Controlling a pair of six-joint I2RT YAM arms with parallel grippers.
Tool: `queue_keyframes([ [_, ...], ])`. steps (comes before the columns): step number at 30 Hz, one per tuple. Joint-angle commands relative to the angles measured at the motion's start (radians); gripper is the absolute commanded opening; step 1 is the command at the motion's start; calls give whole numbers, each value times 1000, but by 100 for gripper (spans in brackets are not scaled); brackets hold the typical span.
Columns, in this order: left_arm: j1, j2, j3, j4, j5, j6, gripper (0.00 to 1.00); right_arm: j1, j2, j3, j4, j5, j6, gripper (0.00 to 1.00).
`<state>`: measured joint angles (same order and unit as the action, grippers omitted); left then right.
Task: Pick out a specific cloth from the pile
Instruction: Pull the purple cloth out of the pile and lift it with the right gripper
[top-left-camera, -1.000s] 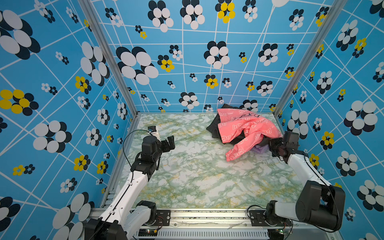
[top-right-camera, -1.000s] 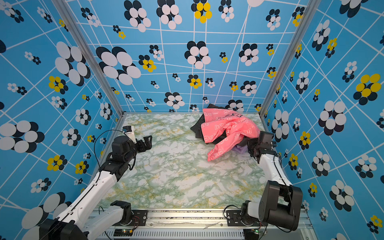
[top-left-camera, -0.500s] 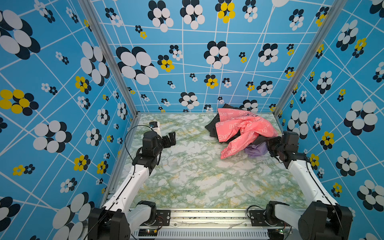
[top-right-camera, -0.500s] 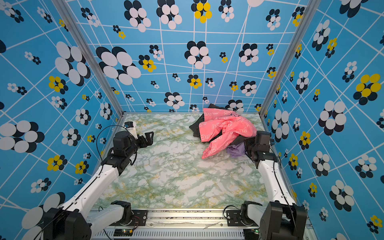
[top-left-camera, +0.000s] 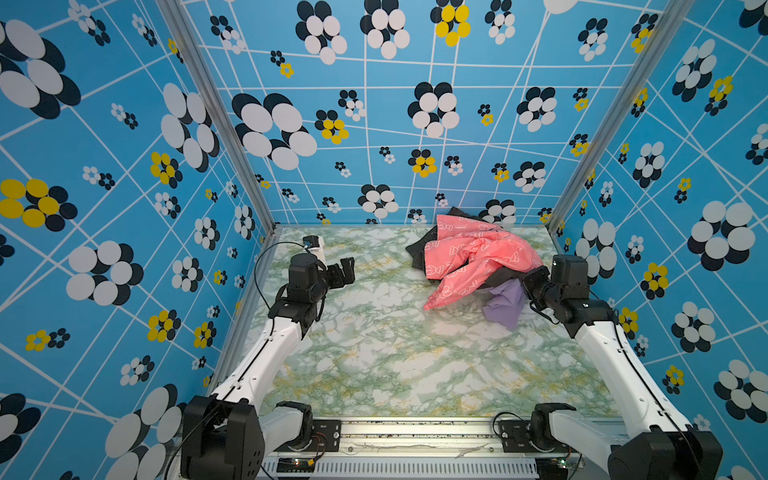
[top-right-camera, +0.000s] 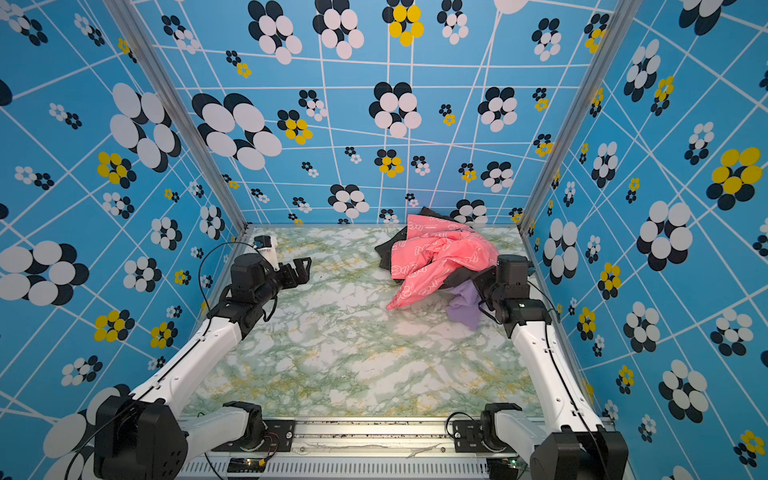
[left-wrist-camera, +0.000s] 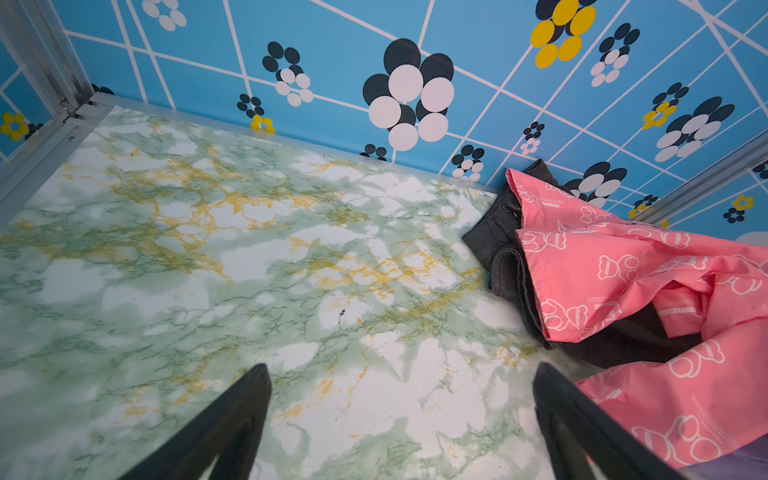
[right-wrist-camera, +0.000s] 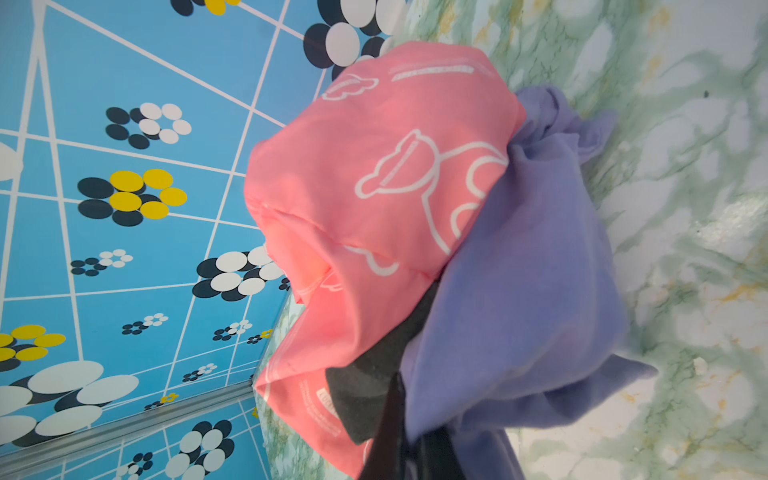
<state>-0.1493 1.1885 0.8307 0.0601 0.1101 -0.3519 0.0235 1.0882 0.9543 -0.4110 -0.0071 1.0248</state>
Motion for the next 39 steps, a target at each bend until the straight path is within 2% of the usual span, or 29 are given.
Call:
queue_keyframes([
  [1, 8, 21, 35, 17, 22, -11, 100, 3, -11, 98, 28, 97, -116, 0],
  [6, 7, 37, 56, -1, 31, -33, 98, 3, 75, 248, -10, 137, -236, 0],
  [12, -1, 30, 39, -10, 20, -36, 98, 3, 141, 358, -25, 119, -334, 0],
  [22, -21, 31, 56, -33, 10, -9, 97, 8, 198, 413, -29, -98, -431, 0],
  [25, -29, 27, 68, -53, 13, 4, 97, 24, 211, 423, -57, -130, -477, 0],
  [32, -45, 16, 44, -45, -10, -7, 97, 84, 238, 449, -132, -150, -581, 0],
  [33, -50, 17, 45, -45, -12, -8, 97, 127, 243, 456, -145, -147, -600, 0],
  [39, -67, 23, 46, -48, -20, -5, 97, 220, 301, 529, -228, -91, -702, 0],
])
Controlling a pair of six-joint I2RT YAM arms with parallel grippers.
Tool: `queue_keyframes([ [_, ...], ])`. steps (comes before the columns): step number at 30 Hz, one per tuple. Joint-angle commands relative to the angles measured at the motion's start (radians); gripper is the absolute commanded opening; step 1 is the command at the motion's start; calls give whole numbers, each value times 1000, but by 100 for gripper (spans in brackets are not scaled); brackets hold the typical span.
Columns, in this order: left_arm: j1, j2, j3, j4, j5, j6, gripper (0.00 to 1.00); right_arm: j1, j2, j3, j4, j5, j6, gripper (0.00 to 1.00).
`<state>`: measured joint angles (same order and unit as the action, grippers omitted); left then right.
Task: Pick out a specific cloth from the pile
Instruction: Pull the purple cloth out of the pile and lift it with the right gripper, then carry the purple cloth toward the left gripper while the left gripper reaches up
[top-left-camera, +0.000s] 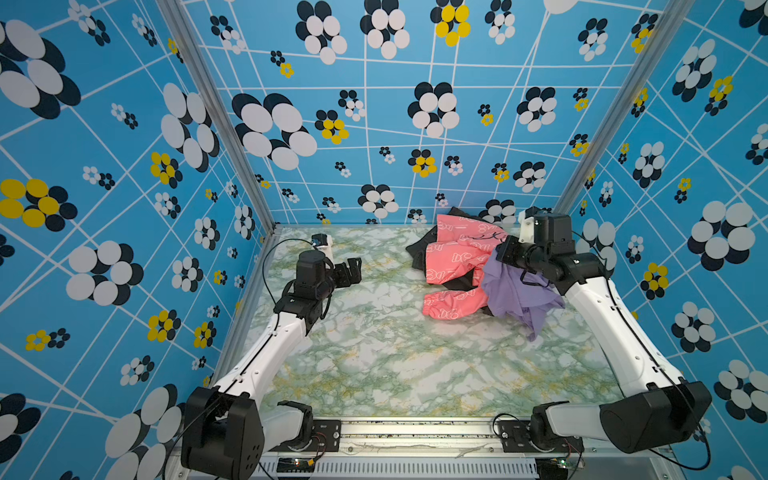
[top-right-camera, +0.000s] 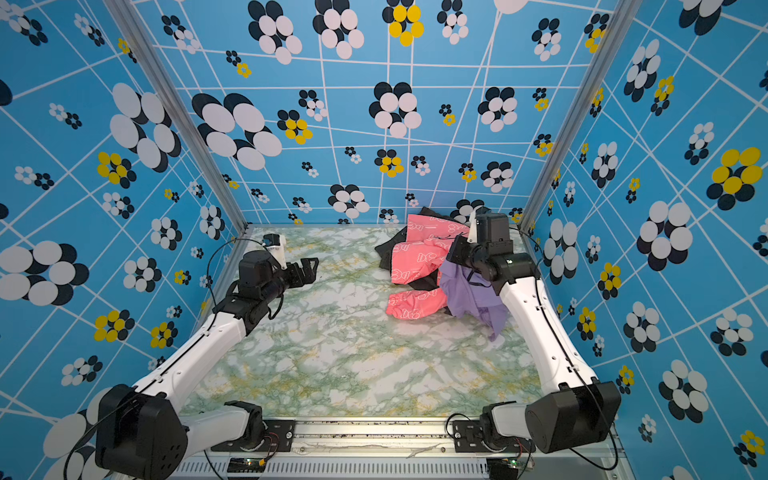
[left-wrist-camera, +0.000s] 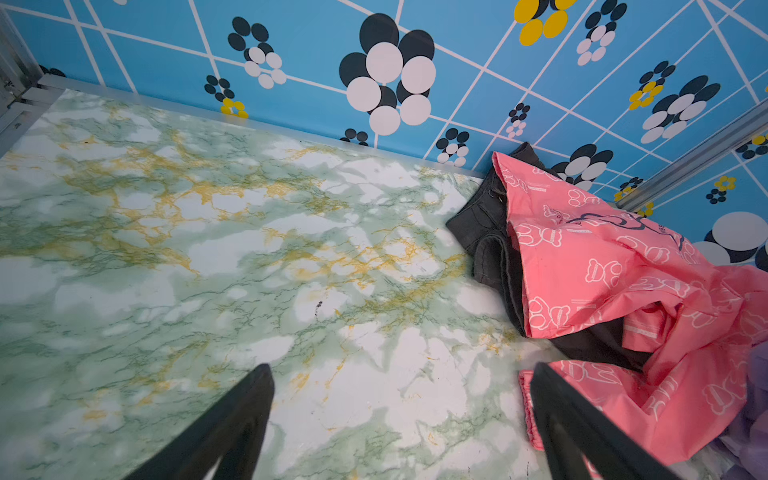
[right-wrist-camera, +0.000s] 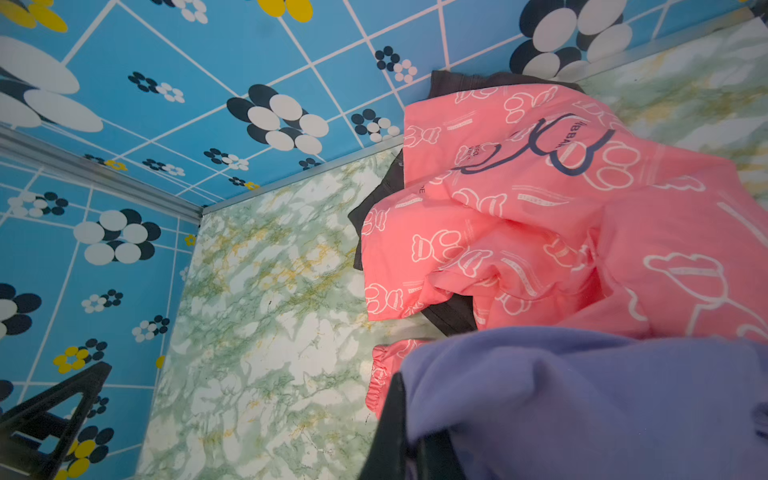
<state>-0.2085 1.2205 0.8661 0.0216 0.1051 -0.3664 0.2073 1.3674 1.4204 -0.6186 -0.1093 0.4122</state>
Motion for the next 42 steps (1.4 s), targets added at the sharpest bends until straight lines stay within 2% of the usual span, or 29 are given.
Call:
queue_keyframes([
  [1, -9, -6, 11, -8, -15, 10, 97, 54, 38, 87, -41, 23, -112, 0],
  [7, -20, 22, 11, 19, -25, 10, 97, 122, 120, 249, -118, 67, -203, 0],
  [22, -50, 25, 64, 1, -47, 51, 97, 123, 152, 574, -96, 114, -223, 0],
  [30, -89, -3, 97, -19, -49, 65, 97, 124, 244, 820, -199, 76, -249, 0],
  [33, -99, -10, 91, -6, -50, 76, 97, 124, 260, 825, -230, 34, -255, 0],
  [42, -121, 18, 111, 14, -162, 62, 97, 149, 324, 682, -129, -158, -191, 0],
])
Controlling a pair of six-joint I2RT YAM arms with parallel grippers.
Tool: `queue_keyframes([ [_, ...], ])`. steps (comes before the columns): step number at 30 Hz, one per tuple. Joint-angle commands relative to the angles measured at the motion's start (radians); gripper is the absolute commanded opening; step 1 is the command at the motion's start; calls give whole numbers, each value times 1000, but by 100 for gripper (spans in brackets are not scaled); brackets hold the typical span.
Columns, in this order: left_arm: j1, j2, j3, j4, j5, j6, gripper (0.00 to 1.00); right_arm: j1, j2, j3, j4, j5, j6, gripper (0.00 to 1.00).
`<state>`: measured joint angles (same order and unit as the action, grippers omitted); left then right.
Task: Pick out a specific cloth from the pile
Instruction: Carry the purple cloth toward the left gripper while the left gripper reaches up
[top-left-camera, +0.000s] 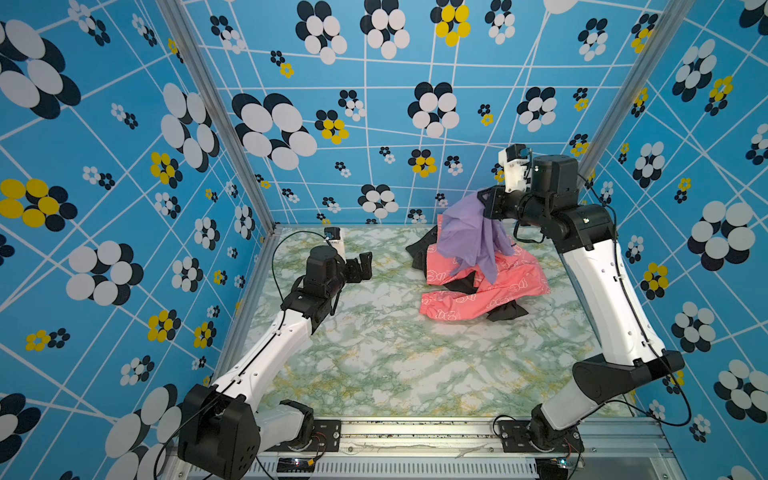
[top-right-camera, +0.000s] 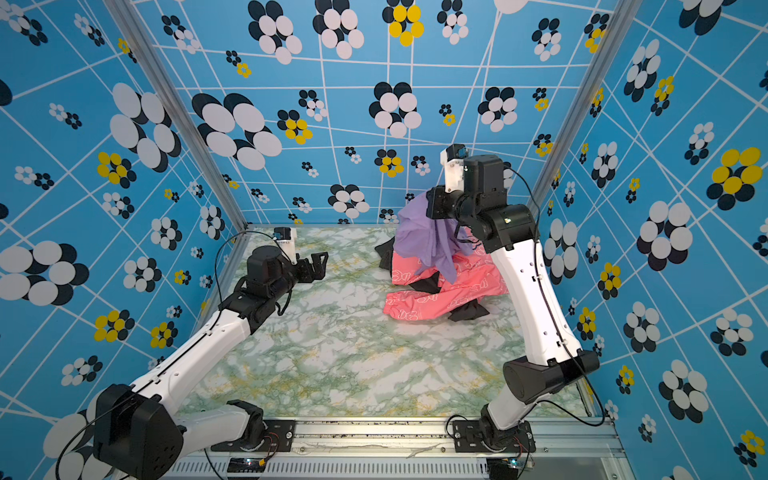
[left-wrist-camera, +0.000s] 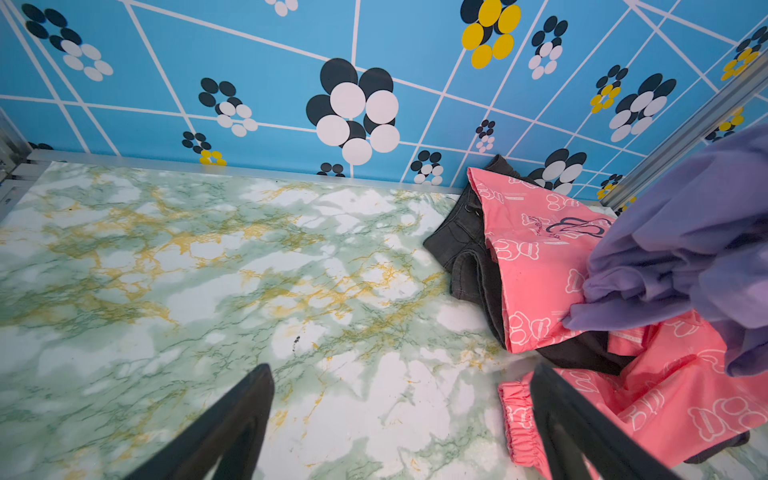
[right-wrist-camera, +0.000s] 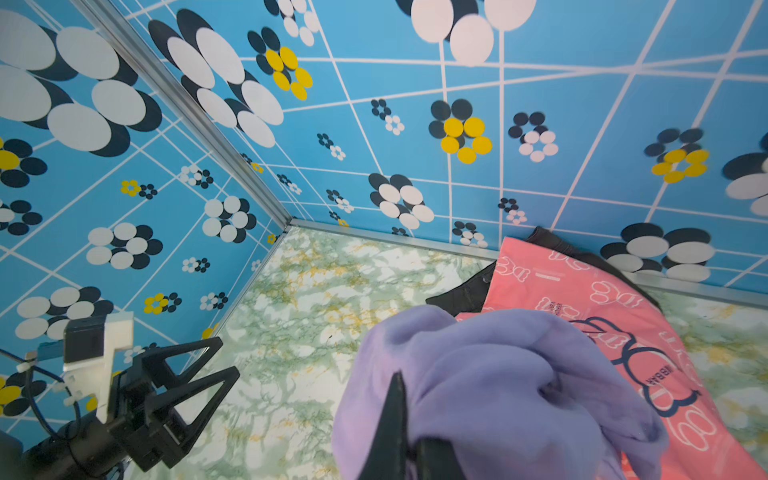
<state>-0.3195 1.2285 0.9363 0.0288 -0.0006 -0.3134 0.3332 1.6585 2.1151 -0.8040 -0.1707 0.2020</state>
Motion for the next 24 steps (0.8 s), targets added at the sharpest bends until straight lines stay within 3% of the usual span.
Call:
queue_keyframes([
  [1, -12, 15, 48, 0, -65, 1, 97, 31, 46, -9, 45, -114, 17, 0],
  [7, -13, 14, 41, -12, -123, 8, 98, 100, 101, 13, 59, -172, 19, 0],
  [11, -7, 6, 43, -19, -155, 15, 99, 157, 178, 110, 41, -212, 16, 0],
  [16, 33, -11, 61, -27, -114, -4, 99, 228, 378, 479, -79, -195, 1, 0],
  [20, 66, -31, 62, -23, -108, -52, 98, 243, 577, 812, -127, -194, 88, 0],
  [24, 71, -64, 32, 6, -123, -52, 98, 270, 571, 730, -34, -187, 131, 0],
])
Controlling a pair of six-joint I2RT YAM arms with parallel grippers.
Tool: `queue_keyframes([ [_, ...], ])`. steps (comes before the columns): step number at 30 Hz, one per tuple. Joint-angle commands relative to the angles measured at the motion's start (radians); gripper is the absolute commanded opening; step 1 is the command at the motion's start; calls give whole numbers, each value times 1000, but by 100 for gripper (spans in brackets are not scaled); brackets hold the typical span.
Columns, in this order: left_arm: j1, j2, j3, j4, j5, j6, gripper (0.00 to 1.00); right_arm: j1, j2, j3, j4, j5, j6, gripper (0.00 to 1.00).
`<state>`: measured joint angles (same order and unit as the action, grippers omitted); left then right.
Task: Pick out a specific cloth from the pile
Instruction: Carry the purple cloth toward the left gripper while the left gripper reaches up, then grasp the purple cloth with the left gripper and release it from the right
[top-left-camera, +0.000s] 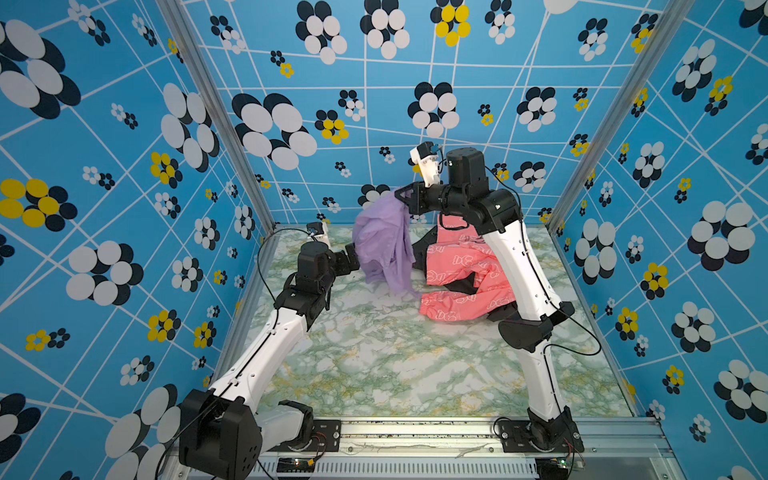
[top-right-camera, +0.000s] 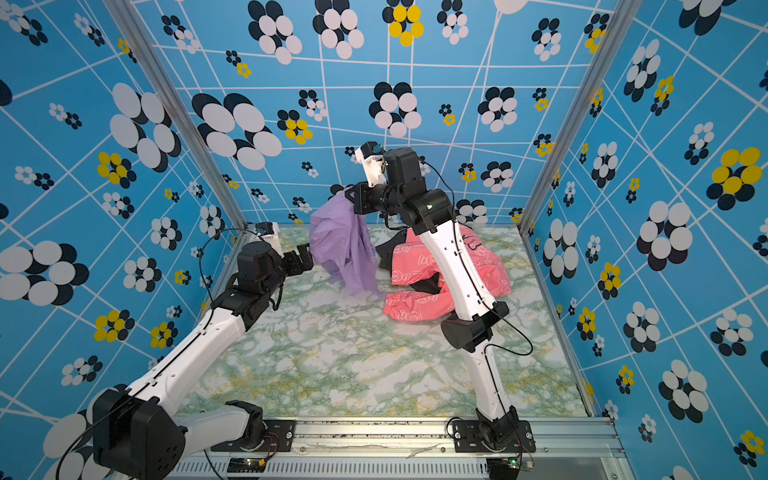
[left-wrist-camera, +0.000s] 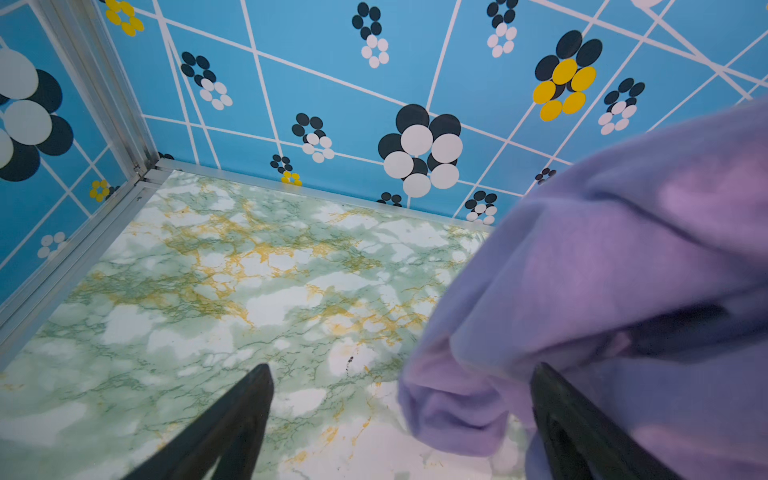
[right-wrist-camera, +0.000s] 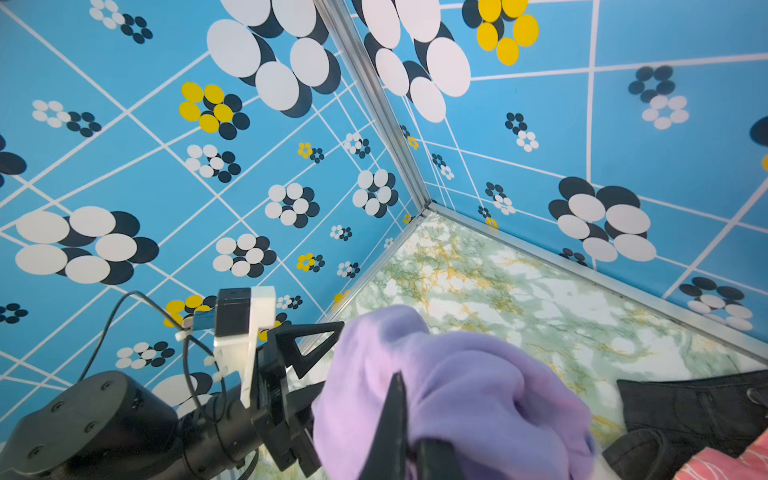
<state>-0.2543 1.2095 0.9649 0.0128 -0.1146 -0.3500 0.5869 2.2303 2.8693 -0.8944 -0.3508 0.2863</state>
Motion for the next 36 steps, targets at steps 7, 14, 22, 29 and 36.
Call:
queue_keyframes([
  [7, 40, -79, -11, 20, -23, -14, 97, 66, 74, -126, -21, -22, -10, 41],
  [14, 69, -51, 10, 0, 28, -61, 96, 68, 107, -51, -184, 70, -78, 92],
  [22, 56, 87, 79, -74, 129, -155, 92, 54, -13, -111, -192, 247, -152, 97],
  [29, -9, 286, 179, -157, 191, -161, 90, 7, -110, -135, -287, 383, -228, 99],
  [36, -42, 506, 297, -182, 238, -175, 76, -41, -223, -270, -273, 441, -240, 99],
])
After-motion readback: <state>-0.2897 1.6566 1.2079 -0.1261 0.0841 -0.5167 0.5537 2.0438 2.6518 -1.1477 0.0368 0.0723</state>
